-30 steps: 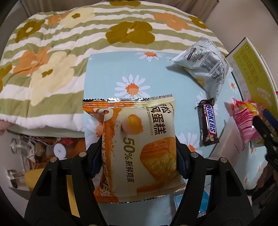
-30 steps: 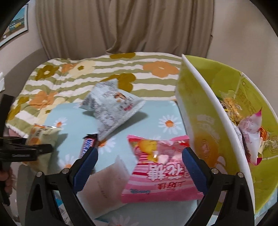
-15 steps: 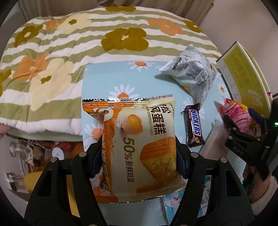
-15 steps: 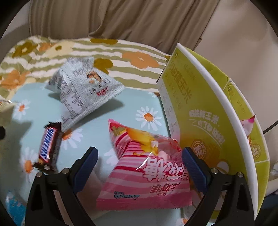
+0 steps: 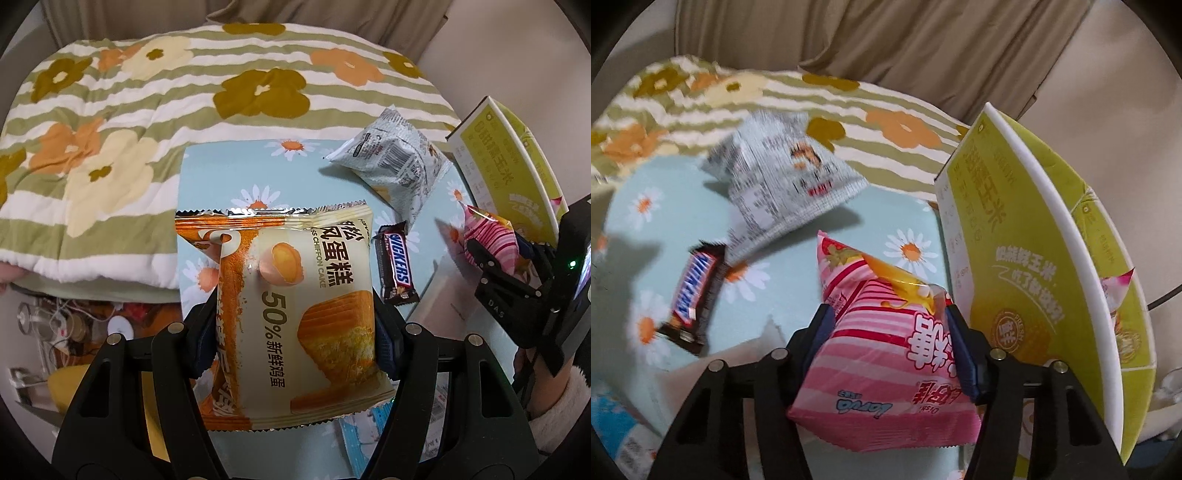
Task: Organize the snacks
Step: 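Carry both packets into the cardboard box and open both tools, then withdraw both tools from the box back over the table, then grasp the blue-white bag with the left tool while the right tool grasps the pink square packet, then carry both packets to the box, open the left tool inside it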
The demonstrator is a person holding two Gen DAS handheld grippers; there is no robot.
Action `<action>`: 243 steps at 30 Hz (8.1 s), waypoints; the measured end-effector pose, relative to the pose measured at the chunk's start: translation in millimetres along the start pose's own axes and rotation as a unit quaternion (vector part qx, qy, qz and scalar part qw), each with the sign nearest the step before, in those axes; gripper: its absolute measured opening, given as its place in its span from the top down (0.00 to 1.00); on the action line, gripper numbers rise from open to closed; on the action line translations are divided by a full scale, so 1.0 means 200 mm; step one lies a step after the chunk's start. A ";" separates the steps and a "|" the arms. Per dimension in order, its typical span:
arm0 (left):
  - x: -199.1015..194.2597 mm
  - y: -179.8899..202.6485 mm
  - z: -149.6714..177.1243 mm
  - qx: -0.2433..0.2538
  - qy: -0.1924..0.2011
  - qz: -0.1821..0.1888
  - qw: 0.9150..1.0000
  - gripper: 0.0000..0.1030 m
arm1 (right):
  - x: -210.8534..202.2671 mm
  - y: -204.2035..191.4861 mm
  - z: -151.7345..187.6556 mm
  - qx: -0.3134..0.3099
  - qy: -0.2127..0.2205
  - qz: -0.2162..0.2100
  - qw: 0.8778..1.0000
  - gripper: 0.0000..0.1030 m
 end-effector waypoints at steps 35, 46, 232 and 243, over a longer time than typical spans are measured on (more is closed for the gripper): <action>-0.58 1.32 -0.17 0.055 0.140 0.074 0.986 0.38 | -0.72 1.11 -0.07 0.065 0.185 -0.073 0.978 0.47; -0.22 1.90 -0.19 0.049 0.094 0.076 0.991 0.38 | -0.46 1.51 0.01 0.071 0.166 -0.114 0.977 0.47; -0.59 0.58 0.43 0.058 0.046 0.056 0.996 0.35 | -0.72 0.12 -0.12 -0.027 0.116 -0.233 0.965 0.31; -0.67 1.16 0.21 0.124 0.083 0.096 0.984 0.35 | -0.88 0.79 0.01 0.057 0.158 -0.161 0.972 0.31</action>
Point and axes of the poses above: each gripper's, at about its wrist camera, not at the fingertips, and x roughly the way its jaws point, y to its right, z to its underside, the point moved 8 cm from there along x, roughly the way its jaws point, and after that the axes turned 14 degrees about -x, right-handed, at the moved point
